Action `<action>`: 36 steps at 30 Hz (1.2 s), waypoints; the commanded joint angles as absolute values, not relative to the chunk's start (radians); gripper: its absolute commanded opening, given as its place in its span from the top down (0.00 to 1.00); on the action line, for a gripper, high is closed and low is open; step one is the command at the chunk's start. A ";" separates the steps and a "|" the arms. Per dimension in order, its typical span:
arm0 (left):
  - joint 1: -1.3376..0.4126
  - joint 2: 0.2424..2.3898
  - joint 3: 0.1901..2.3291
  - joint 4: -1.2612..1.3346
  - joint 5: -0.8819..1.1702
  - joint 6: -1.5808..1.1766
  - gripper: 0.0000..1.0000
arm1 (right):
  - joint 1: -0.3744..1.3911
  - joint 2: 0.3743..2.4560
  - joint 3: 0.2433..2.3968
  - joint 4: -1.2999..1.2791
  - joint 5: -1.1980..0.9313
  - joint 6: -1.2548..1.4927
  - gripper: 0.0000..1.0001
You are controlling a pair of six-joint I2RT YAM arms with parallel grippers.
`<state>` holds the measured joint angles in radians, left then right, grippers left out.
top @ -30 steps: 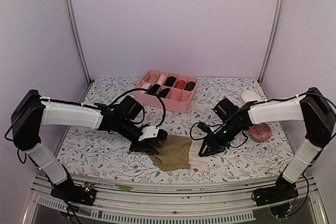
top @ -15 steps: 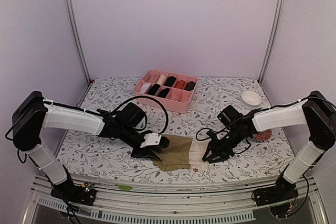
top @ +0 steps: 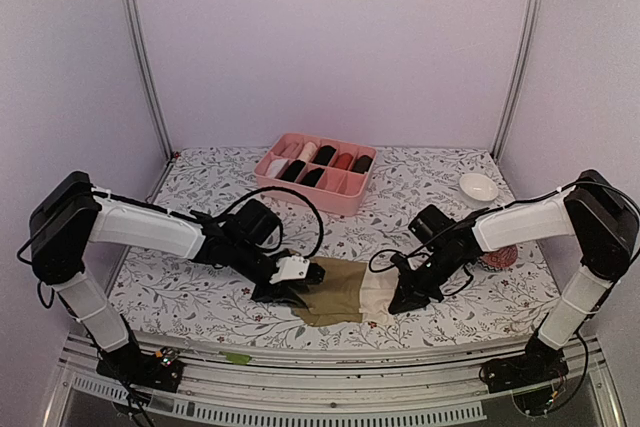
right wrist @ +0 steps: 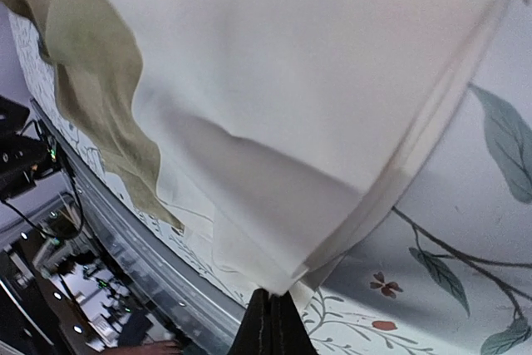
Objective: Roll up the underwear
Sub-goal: Adjust the underwear at the center of the board.
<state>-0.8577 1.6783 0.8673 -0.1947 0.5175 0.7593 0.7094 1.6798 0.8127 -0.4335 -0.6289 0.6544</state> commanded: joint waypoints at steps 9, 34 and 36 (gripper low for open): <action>-0.894 1.700 0.862 -0.185 0.515 0.817 0.69 | 0.717 1.632 0.843 -0.511 -0.597 0.635 1.00; -0.919 1.746 0.896 -0.172 0.494 0.843 1.00 | 0.727 1.587 0.800 -0.458 -0.655 0.662 1.00; -0.922 1.730 0.887 -0.180 0.504 0.852 1.00 | 0.737 1.583 0.782 -0.444 -0.668 0.669 1.00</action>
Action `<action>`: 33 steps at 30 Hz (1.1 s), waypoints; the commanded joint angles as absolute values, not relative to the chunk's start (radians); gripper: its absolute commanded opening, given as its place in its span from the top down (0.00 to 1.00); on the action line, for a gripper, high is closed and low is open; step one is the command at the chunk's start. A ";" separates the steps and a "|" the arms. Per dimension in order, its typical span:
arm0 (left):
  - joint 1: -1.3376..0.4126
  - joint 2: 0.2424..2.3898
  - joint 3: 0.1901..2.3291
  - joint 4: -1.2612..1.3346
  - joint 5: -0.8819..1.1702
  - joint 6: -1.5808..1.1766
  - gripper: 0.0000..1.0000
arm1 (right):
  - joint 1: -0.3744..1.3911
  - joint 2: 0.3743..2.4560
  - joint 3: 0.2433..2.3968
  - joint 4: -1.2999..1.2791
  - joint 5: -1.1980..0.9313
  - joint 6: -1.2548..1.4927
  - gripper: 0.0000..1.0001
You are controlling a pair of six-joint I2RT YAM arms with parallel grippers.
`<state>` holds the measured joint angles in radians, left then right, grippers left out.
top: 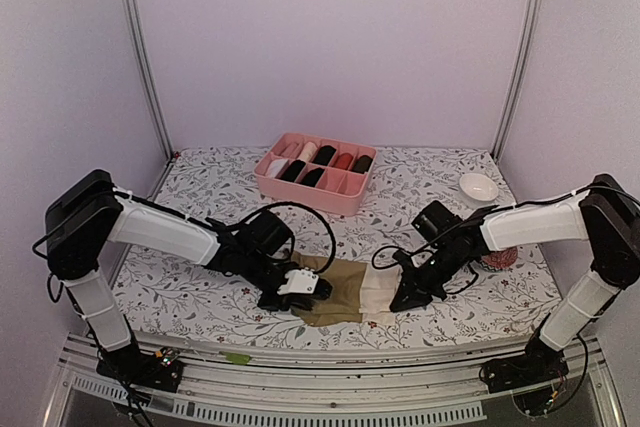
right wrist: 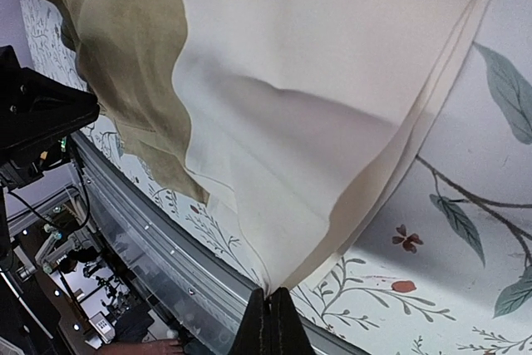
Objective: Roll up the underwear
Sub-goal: Adjust the underwear at the center of the board.
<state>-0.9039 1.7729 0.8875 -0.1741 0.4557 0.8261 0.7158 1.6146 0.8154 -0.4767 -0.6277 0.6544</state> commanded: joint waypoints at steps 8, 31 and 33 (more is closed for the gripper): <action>-0.924 1.671 0.849 -0.207 0.530 0.870 1.00 | 0.762 1.576 0.744 -0.420 -0.681 0.692 1.00; -0.940 1.820 0.910 -0.123 0.433 0.850 0.76 | 0.762 1.602 0.725 -0.393 -0.654 0.717 1.00; -0.940 1.836 0.919 -0.122 0.419 0.844 0.76 | 0.762 1.601 0.723 -0.393 -0.653 0.718 1.00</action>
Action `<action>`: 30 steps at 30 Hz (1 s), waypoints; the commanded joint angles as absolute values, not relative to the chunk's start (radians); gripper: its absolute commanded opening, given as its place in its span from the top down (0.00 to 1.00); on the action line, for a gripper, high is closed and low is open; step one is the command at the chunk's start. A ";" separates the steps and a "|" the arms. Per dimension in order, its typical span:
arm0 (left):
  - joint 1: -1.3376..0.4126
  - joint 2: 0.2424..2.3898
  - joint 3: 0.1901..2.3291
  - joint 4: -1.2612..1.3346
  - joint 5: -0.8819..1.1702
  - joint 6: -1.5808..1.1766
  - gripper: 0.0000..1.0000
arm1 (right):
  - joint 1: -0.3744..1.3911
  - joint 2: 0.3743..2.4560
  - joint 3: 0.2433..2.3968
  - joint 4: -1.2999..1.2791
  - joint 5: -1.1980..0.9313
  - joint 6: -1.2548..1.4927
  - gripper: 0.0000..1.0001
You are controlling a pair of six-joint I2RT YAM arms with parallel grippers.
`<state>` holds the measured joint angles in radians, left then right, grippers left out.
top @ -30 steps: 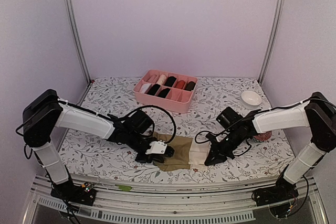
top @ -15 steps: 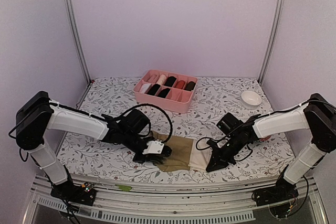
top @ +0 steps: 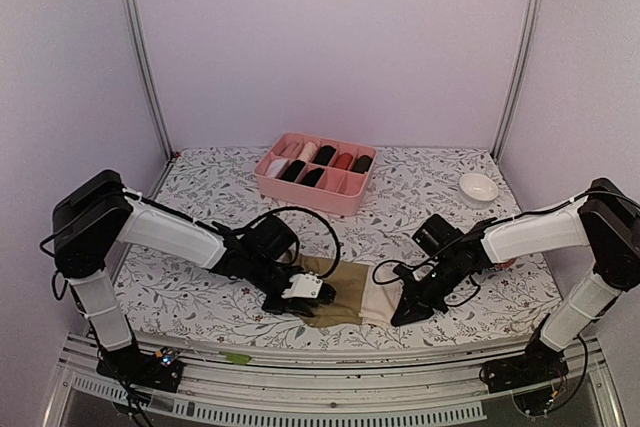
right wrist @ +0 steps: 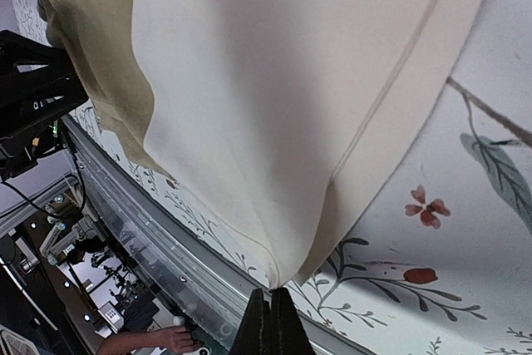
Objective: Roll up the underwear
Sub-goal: Adjust the underwear at the center of the board.
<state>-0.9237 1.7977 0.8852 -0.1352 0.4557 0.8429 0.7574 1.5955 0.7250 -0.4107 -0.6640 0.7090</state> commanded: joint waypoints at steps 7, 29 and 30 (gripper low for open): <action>-0.940 1.827 0.926 -0.150 0.441 0.838 0.97 | 0.763 1.600 0.727 -0.402 -0.650 0.712 1.00; -0.942 1.709 0.896 -0.224 0.530 0.864 1.00 | 0.762 1.546 0.720 -0.431 -0.638 0.709 1.00; -0.943 1.702 0.891 -0.228 0.533 0.870 1.00 | 0.763 1.538 0.719 -0.437 -0.638 0.710 1.00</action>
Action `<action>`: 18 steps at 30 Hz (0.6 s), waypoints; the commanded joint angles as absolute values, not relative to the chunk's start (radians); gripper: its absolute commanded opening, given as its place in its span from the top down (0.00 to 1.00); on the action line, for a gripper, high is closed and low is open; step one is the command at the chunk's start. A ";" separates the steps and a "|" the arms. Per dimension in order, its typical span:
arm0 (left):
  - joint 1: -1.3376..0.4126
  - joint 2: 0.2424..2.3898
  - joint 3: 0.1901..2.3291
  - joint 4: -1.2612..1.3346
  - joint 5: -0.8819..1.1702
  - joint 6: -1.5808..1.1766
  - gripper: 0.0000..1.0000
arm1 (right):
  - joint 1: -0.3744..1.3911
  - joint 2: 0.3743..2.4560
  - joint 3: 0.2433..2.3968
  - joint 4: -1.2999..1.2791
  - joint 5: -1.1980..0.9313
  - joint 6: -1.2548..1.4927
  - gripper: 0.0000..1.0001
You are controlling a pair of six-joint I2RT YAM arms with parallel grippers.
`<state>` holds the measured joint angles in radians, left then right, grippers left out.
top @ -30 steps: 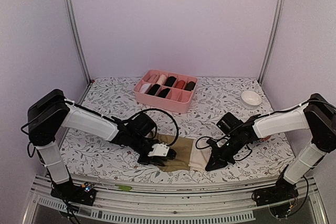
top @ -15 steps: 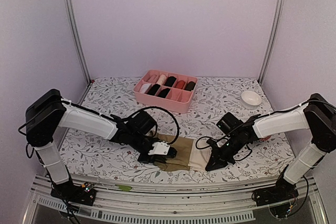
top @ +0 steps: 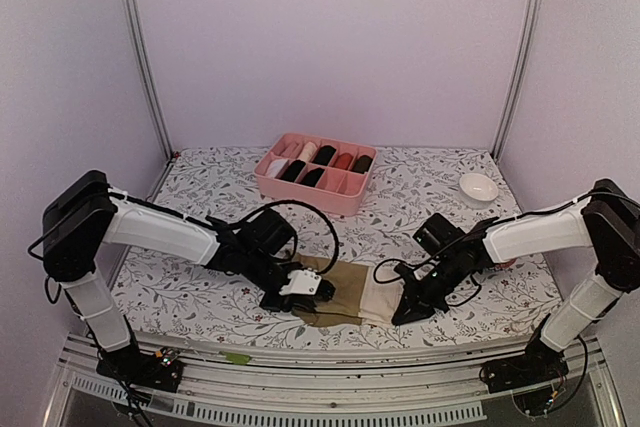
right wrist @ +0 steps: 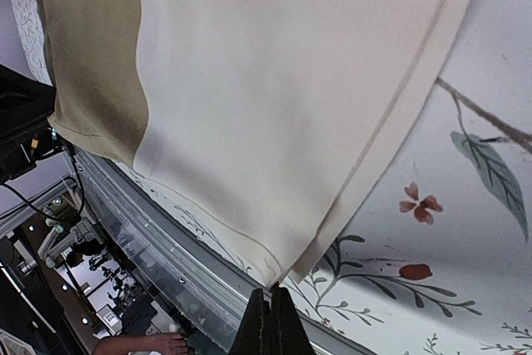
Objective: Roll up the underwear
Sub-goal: Adjust the underwear at the center of the board.
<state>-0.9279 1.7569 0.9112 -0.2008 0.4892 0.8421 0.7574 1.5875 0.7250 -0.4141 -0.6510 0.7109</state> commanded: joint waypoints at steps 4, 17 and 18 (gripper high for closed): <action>-0.947 1.690 0.888 -0.235 0.533 0.871 1.00 | 0.762 1.523 0.707 -0.447 -0.638 0.709 1.00; -0.983 1.779 0.931 -0.255 0.529 0.833 1.00 | 0.763 1.563 0.700 -0.416 -0.659 0.721 0.99; -0.984 1.786 0.933 -0.248 0.529 0.826 1.00 | 0.762 1.561 0.697 -0.419 -0.658 0.722 0.94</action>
<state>-0.9646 1.7485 0.9085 -0.2359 0.5129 0.8558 0.7582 1.5536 0.7021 -0.4244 -0.6476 0.7143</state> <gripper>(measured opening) 0.008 0.013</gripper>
